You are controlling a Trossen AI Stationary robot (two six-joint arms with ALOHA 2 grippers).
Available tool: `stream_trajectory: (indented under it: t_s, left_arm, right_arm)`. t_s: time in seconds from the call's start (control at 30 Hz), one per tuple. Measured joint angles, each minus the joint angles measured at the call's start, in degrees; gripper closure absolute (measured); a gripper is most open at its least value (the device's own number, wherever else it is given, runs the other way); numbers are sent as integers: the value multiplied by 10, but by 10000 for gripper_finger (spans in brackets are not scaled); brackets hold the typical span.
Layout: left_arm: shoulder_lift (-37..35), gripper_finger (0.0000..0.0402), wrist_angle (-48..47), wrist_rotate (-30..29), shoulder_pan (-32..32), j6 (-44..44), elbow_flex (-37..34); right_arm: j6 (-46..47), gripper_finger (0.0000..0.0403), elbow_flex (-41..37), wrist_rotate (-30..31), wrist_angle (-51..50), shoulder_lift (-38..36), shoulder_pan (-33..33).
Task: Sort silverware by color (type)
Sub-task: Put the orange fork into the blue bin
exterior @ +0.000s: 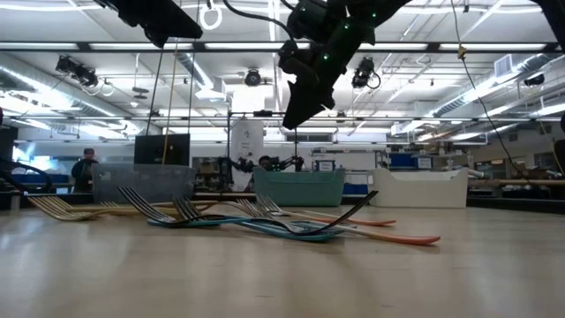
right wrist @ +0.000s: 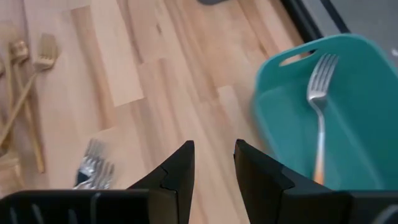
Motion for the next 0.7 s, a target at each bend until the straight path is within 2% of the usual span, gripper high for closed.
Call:
stream_trajectory:
  t_s: [0.7]
  left_arm:
    - [0,351,-82,0,0,-32,0]
  right_arm:
    - [95,282,0,2,-36,1,85]
